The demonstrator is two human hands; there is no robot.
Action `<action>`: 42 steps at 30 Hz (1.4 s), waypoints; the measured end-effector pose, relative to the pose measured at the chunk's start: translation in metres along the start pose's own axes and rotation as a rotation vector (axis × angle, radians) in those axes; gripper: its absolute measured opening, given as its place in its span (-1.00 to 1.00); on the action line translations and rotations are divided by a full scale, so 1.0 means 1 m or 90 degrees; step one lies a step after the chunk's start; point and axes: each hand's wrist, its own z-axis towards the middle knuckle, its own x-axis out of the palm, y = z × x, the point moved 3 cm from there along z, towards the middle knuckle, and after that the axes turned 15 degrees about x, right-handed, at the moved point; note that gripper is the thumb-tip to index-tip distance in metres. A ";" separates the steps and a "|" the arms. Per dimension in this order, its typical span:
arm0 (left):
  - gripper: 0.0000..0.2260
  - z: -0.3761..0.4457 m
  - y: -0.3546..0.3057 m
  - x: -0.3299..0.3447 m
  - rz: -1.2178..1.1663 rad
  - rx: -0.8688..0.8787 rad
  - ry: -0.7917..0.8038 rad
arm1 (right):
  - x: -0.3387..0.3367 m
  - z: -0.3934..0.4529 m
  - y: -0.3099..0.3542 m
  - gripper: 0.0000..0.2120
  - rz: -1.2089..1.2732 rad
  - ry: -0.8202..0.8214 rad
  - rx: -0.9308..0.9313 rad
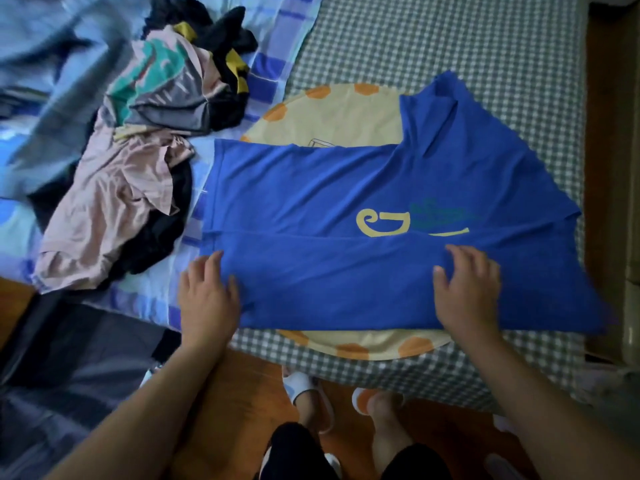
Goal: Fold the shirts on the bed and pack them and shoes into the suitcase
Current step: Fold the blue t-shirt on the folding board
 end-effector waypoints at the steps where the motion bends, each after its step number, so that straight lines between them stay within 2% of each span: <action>1: -0.58 0.015 0.012 0.012 0.048 0.092 0.008 | 0.019 0.006 0.015 -0.60 -0.052 0.019 -0.110; 2: -0.58 0.032 0.022 0.020 0.075 0.138 0.023 | 0.036 0.013 0.022 -0.56 -0.098 0.027 -0.194; 4: -0.62 0.054 0.042 0.032 0.096 0.136 0.059 | 0.060 0.030 0.028 -0.52 -0.184 0.042 -0.271; 7: -0.79 0.067 0.057 0.033 0.137 0.075 0.077 | 0.073 0.053 0.021 -0.50 -0.236 0.065 -0.266; 10: -0.81 0.072 0.056 0.029 0.149 0.003 0.107 | 0.069 0.065 0.018 -0.56 -0.247 0.080 -0.277; 12: -0.76 0.075 0.044 0.021 0.139 -0.030 0.072 | 0.058 0.073 0.025 -0.56 -0.218 0.107 -0.271; 15: -0.57 0.097 -0.004 0.014 0.106 0.068 0.027 | 0.033 0.110 0.031 -0.61 -0.173 0.118 -0.226; 20: -0.69 0.174 -0.133 0.047 -0.087 0.220 0.066 | -0.012 0.241 0.027 -0.56 -0.154 0.113 -0.057; 23: -0.69 0.226 -0.214 0.079 -0.179 0.231 0.105 | -0.019 0.316 0.028 -0.58 -0.110 0.136 -0.010; 27: -0.64 0.307 -0.284 0.122 -0.195 0.191 0.117 | 0.011 0.387 0.049 -0.56 -0.061 0.217 -0.033; 30: -0.63 0.353 -0.303 0.148 -0.172 0.184 0.142 | 0.043 0.423 0.064 -0.55 -0.016 0.280 0.010; 33: -0.63 0.375 -0.303 0.168 -0.137 0.162 0.207 | 0.066 0.444 0.075 -0.57 0.105 0.339 0.091; 35: -0.68 0.383 -0.299 0.174 -0.127 0.145 0.227 | 0.077 0.451 0.080 -0.53 0.181 0.381 0.141; 37: -0.79 0.390 -0.297 0.175 -0.144 0.133 0.243 | 0.082 0.458 0.082 -0.65 0.228 0.400 0.179; 40: -0.86 0.393 -0.287 0.166 -0.225 0.114 0.209 | 0.085 0.463 0.080 -0.91 0.273 0.418 0.209; 42: -0.86 0.385 -0.272 0.157 -0.372 0.041 0.164 | 0.084 0.464 0.077 -0.90 0.321 0.426 0.222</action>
